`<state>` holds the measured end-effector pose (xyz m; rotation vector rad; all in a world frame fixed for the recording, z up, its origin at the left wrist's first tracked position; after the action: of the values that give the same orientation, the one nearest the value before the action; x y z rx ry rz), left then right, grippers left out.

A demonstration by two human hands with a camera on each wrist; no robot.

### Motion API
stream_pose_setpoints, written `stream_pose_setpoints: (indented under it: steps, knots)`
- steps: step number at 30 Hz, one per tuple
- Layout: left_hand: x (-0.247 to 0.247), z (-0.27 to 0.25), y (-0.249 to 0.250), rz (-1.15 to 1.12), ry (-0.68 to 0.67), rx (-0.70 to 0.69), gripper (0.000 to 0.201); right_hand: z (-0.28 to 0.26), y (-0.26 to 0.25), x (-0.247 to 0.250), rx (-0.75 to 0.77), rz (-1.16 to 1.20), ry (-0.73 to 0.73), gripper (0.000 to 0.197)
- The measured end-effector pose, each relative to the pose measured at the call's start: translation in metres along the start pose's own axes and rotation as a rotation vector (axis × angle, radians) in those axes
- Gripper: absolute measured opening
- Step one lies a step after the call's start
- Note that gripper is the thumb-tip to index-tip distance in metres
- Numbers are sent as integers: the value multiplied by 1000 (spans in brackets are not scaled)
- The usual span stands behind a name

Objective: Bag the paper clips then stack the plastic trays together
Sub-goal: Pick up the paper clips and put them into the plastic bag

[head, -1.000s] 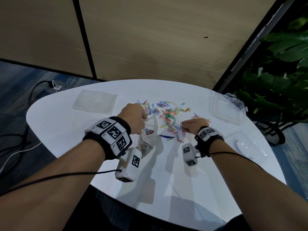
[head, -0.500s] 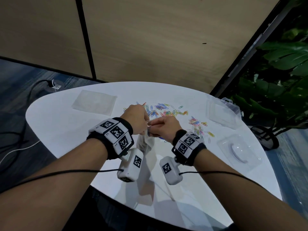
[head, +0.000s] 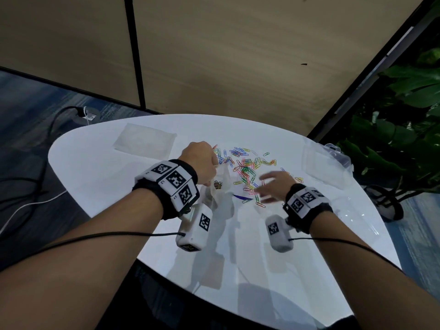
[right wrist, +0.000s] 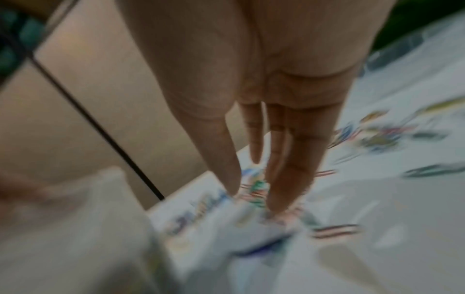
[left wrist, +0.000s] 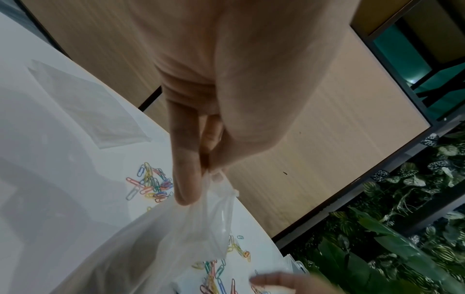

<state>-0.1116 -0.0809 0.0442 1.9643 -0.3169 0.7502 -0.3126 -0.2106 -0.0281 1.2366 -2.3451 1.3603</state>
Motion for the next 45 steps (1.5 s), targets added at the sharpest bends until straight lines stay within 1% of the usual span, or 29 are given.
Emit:
stream_pose_setpoints:
  steps: [2, 3, 4, 5, 6, 8, 10, 12, 14, 16, 19, 21, 24, 25, 26, 28, 32, 33, 36, 37, 40, 42, 43, 45]
  knots:
    - [2, -2, 0, -6, 2, 10, 28, 1, 23, -4, -175, -206, -27, 82]
    - [3, -3, 0, -11, 5, 14, 27, 1, 32, -10, -206, -276, -33, 92]
    - [4, -3, 0, -17, 8, 19, 26, 2, 37, -18, -191, -349, -14, 99]
    - [4, -4, 0, -23, 10, 22, 25, 4, 38, -25, -147, -427, 34, 100]
    - [4, -4, -1, -21, 10, 24, 25, 8, 37, -32, -87, -470, 106, 96]
    - [4, -3, -3, -3, 6, 27, 26, 20, 26, -42, -7, -394, 230, 85]
    - [4, -1, -6, 6, 7, 27, 28, 39, 17, -48, 34, -324, 298, 76]
    - [4, 2, -10, 3, 18, 25, 30, 58, 12, -49, 63, -347, 335, 71]
    - [5, 3, -11, -2, 25, 30, 30, 71, 9, -48, 113, -388, 350, 68]
    - [5, 3, -11, -9, 19, 29, 30, 82, 4, -49, 182, -501, 334, 67]
    - [5, 3, -10, -13, 13, 26, 29, 94, -1, -55, 257, -813, 224, 62]
    - [5, 3, -10, 3, 12, 23, 29, 100, -2, -59, 315, -891, 188, 55]
    - [3, 4, -9, 10, 4, 23, 28, 89, -9, -61, 441, -1027, 246, 33]
    - [2, 4, -9, 14, 4, 22, 28, 85, -12, -61, 456, -1023, 271, 28]
    - [1, 4, -8, 19, 6, 21, 28, 85, -11, -60, 461, -1001, 281, 25]
    - [-2, 5, -8, 24, 2, 15, 29, 83, -11, -55, 404, -879, 292, 22]
    - [-2, 5, -8, 25, -1, 16, 29, 85, -2, -35, 227, -474, 328, 13]
    - [-2, 5, -8, 23, -1, 18, 29, 84, 1, -28, 191, -338, 303, 13]
    - [-2, 6, -7, 26, -3, 16, 29, 75, 5, -14, 52, 273, 69, 21]
    - [-2, 6, -5, 29, -7, 17, 29, 70, 2, -12, 22, 433, 23, 21]
    - [-5, 7, -1, 46, -13, 23, 30, 40, -23, -10, 17, 760, -100, 21]
    - [-7, 7, 1, 55, -7, 24, 31, 12, -40, -14, 47, 877, -206, 28]
    - [-8, 7, 2, 52, -2, 25, 32, -1, -46, -17, 52, 889, -273, 29]
    - [-11, 5, 3, 31, 4, 27, 31, -22, -52, -26, 37, 862, -408, 22]
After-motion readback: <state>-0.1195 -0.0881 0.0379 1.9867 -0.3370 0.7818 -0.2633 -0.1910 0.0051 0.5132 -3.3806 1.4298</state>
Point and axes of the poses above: each hand's wrist, its own z-axis towards the middle knuckle, its own x-axis out of the back of the hand, y = z × x, the point moved 1 cm from there along z, towards the middle knuckle
